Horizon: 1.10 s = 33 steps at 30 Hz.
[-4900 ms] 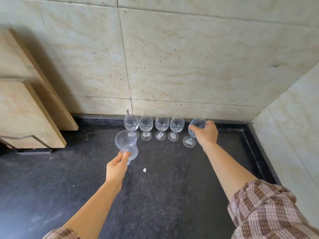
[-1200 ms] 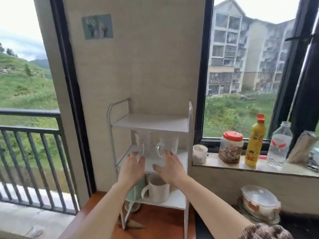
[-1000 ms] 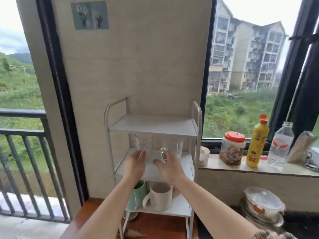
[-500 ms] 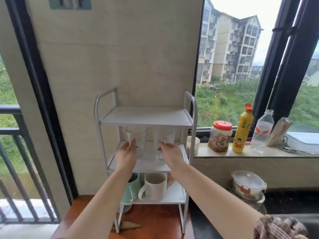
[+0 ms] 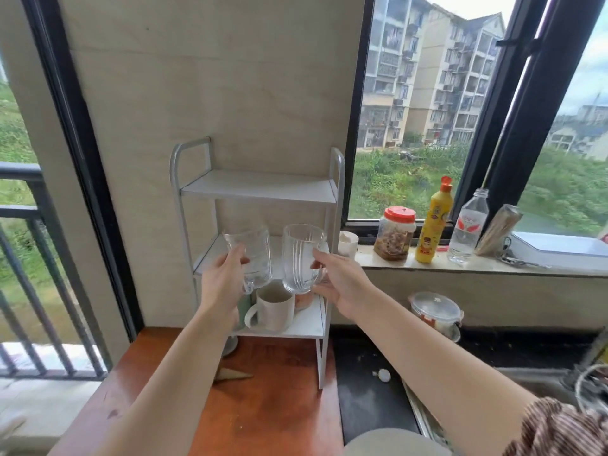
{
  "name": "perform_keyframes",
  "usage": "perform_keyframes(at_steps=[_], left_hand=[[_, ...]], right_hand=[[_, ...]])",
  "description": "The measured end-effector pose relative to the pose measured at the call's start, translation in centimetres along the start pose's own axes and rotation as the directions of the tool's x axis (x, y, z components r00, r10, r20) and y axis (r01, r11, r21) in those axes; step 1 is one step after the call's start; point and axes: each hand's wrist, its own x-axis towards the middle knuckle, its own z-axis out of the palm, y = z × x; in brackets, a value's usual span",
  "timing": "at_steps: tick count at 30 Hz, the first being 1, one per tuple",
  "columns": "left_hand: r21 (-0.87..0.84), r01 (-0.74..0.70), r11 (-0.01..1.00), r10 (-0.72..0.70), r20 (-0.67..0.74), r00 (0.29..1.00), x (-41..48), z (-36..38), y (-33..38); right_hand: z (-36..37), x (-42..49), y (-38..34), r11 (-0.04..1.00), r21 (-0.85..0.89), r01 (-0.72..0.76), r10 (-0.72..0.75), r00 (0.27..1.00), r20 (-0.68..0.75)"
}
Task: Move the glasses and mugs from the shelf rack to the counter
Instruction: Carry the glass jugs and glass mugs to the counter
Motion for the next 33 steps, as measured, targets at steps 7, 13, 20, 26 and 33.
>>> perform_keyframes(at_steps=[7,13,20,26,33], left_hand=[[0.017,-0.098,0.995,0.098,0.005,0.995,-11.0,3.6,-3.4],[0.052,0.024,0.998,-0.031,0.142,0.989,-21.3,9.6,-8.3],[0.147,0.129,0.981,-0.174,0.357,0.918,-35.8,18.3,-14.3],[0.26,0.125,0.958,-0.256,0.568,0.783,-48.5,26.5,-17.7],[0.351,0.049,0.935,-0.321,0.78,0.537,-63.2,36.4,-20.6]], right_hand=[[-9.4,-7.6,2.4,0.998,0.058,-0.011,0.011,1.0,-0.006],[-20.8,-16.5,6.1,0.997,0.047,-0.056,0.062,0.989,-0.132],[-35.5,-29.3,12.3,0.994,0.056,-0.096,0.11,0.912,-0.394],[-47.3,-40.3,15.7,0.977,0.196,-0.082,0.191,0.738,-0.647],[-59.3,-52.7,19.3,0.958,0.285,0.007,0.251,0.453,-0.855]])
